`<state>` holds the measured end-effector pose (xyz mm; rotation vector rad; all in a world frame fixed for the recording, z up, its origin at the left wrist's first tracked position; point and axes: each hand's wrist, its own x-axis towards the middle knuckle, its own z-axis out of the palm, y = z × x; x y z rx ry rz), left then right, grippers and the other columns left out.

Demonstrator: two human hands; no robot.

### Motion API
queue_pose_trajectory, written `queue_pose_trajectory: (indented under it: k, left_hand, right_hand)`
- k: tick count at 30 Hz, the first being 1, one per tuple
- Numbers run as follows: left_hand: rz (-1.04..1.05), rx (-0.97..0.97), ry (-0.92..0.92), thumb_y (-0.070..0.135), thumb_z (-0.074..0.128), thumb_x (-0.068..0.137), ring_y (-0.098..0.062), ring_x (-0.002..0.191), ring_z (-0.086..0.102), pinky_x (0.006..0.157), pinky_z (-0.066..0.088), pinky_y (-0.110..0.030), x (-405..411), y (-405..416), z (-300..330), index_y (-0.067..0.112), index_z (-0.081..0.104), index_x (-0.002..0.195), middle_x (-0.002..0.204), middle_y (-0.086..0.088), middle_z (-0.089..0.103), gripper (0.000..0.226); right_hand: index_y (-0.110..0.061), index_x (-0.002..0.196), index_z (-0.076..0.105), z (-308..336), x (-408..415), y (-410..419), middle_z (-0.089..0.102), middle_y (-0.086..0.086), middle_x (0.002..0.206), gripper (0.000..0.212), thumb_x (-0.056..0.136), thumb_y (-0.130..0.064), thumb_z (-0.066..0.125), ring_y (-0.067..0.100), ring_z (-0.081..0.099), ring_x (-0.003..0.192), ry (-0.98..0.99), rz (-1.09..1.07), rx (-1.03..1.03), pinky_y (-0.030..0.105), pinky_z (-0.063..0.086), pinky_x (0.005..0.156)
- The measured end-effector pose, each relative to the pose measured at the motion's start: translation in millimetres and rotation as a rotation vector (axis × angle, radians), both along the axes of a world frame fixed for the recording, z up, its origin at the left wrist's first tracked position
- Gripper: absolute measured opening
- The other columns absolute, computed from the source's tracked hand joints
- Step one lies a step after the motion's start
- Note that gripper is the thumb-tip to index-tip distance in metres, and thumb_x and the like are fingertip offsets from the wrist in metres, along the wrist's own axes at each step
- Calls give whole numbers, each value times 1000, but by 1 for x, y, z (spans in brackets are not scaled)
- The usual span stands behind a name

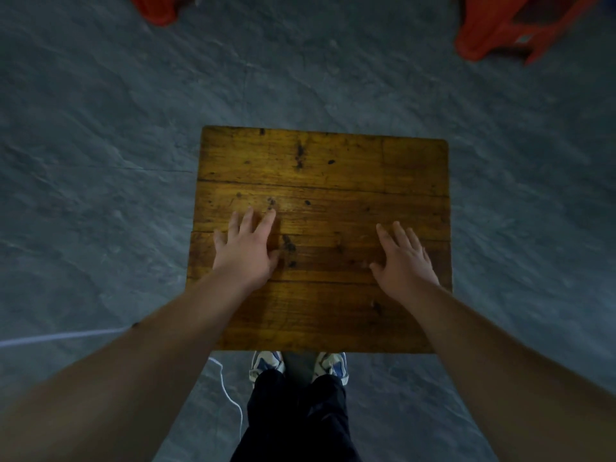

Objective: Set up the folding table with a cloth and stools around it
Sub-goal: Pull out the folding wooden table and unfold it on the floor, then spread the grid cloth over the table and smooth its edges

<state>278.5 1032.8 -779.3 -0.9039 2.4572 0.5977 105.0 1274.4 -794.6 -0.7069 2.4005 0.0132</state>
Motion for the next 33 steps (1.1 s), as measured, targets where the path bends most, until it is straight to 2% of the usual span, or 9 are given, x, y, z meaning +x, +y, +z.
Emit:
queue_pose_trajectory:
  k: [5,10,15,18,21,25,33]
  left_hand:
    - [40,-83,173,49,40,96,-30,151,8,119,17,-56,26,8,120,32,12,154,163,-5,19,67]
    - [-11,-195,243,56,26,94,-29,151,5,119,11,-58,71,16,261,30,17,155,163,-2,19,66]
    - [-100,-290,322,56,28,97,-28,151,1,119,7,-58,100,34,361,31,12,156,164,-4,17,66]
    - [-80,-311,414,59,25,95,-32,151,8,119,12,-56,105,43,402,31,15,155,162,-7,22,67]
    - [-121,-317,490,61,23,92,-32,150,12,118,15,-56,104,60,429,32,18,154,161,-7,27,69]
    - [-188,-347,510,61,29,93,-32,150,11,119,17,-57,90,79,443,34,15,154,161,-7,26,68]
    - [-229,-319,550,60,37,92,-28,151,1,121,12,-54,8,165,464,38,6,154,164,-5,15,73]
  right_hand:
    - [-36,157,3,128,38,-4,6,-5,167,76,97,-45,50,20,-3,153,73,-76,-174,49,13,123]
    - [-40,156,5,275,85,6,12,-6,166,70,97,-50,41,18,1,153,190,-73,-317,47,13,123]
    - [-39,156,2,384,124,21,10,-5,166,71,95,-59,32,18,0,153,298,-83,-370,46,7,123]
    - [-40,156,0,425,136,35,6,-6,166,71,94,-63,27,17,-4,153,380,-43,-392,48,8,123]
    - [-38,157,5,450,139,53,8,-5,166,72,94,-63,29,17,-3,153,445,5,-421,44,10,123]
    - [-36,158,8,465,131,82,10,-3,167,72,95,-59,36,17,-1,153,467,-66,-440,42,15,123]
    - [-40,157,0,486,85,189,0,-6,167,77,94,-57,41,14,-7,152,478,-199,-441,41,14,123]
